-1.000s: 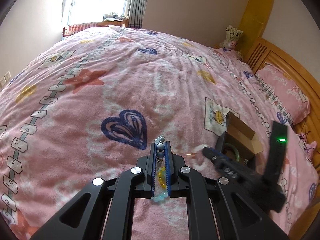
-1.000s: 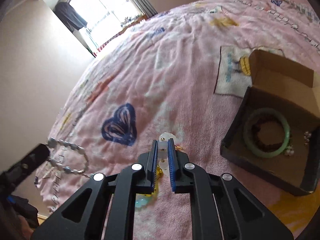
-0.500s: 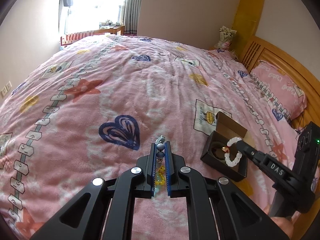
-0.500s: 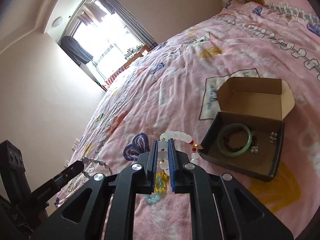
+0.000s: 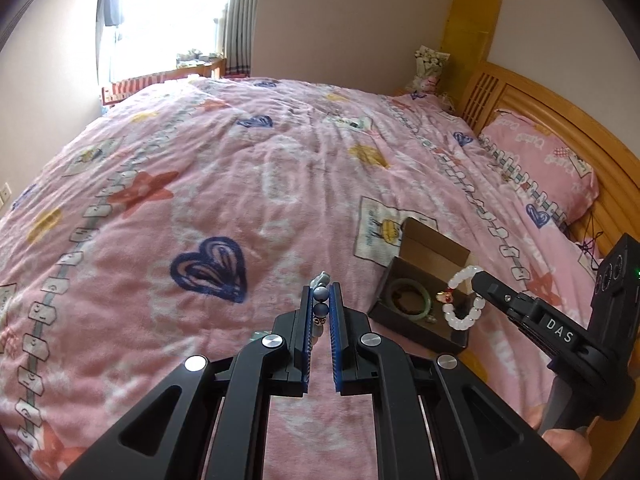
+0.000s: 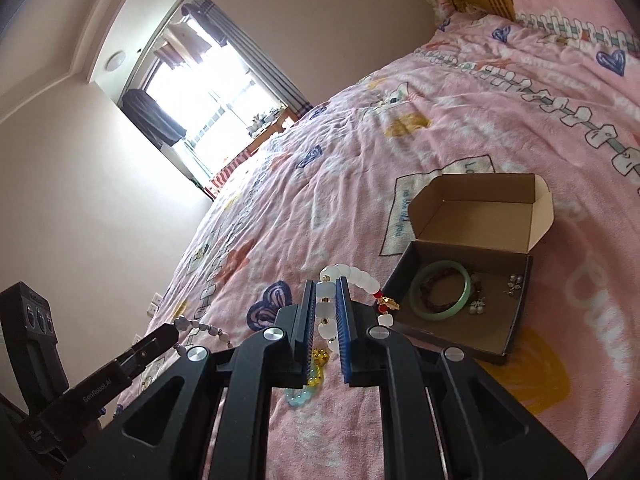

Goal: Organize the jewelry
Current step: 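Carry the grey-blue and white bracelets with both tools over the open box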

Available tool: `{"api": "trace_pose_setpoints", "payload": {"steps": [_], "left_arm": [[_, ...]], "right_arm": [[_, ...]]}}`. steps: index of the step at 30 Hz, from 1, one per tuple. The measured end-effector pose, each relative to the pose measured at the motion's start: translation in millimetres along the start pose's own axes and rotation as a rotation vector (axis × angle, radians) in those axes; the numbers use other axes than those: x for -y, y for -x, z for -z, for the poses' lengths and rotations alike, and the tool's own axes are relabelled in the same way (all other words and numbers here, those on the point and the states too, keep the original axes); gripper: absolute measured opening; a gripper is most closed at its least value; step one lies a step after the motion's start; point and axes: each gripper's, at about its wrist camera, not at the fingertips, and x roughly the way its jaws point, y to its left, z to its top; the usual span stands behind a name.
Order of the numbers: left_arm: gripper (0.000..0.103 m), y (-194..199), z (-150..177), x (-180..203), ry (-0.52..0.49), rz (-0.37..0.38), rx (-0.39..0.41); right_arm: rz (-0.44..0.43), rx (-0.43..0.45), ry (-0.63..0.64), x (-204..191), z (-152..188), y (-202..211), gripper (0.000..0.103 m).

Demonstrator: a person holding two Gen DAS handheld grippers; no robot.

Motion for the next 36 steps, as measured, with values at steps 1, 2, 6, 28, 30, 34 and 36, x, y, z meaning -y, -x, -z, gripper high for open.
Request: {"api": "trace_pose_setpoints", "payload": {"steps": [1, 2, 6, 28, 30, 34, 36], "left_arm": [[0.009, -1.8, 0.4, 2.6, -0.003, 0.004, -0.003], [0.009, -6.1, 0.0, 8.0, -0.008, 0.006, -0.008], [0.009, -18.2, -5.2, 29.2, -0.024, 0.046, -0.017], [0.009, -114.8, -10.9, 104.4, -0.168, 0.13, -0.06], [0.009, -127.7, -5.4, 107.8, -0.178, 0.121, -0.078], [0.009, -134.3, -0.8, 112.0, -0.185, 0.135, -0.075], [0.009, -133.8, 0.3, 113.1, -0.194, 0.134, -0.067]], "right_arm": [[0.006, 0.001, -0.007, 3.8, -0.9, 0.2, 0.011], [0.01, 0.002, -0.012, 5.6, -1.4, 1.0, 0.011], [0.02, 0.005, -0.031, 15.2, -4.1, 1.3, 0.011], [0.074, 0.081, -0.201, 88.0, -39.7, -4.8, 0.011], [0.071, 0.081, -0.208, 89.1, -38.5, -5.5, 0.011], [0.068, 0.094, -0.215, 89.7, -37.0, -4.5, 0.011], [0.068, 0.096, -0.23, 92.0, -35.7, -5.8, 0.011]]}}
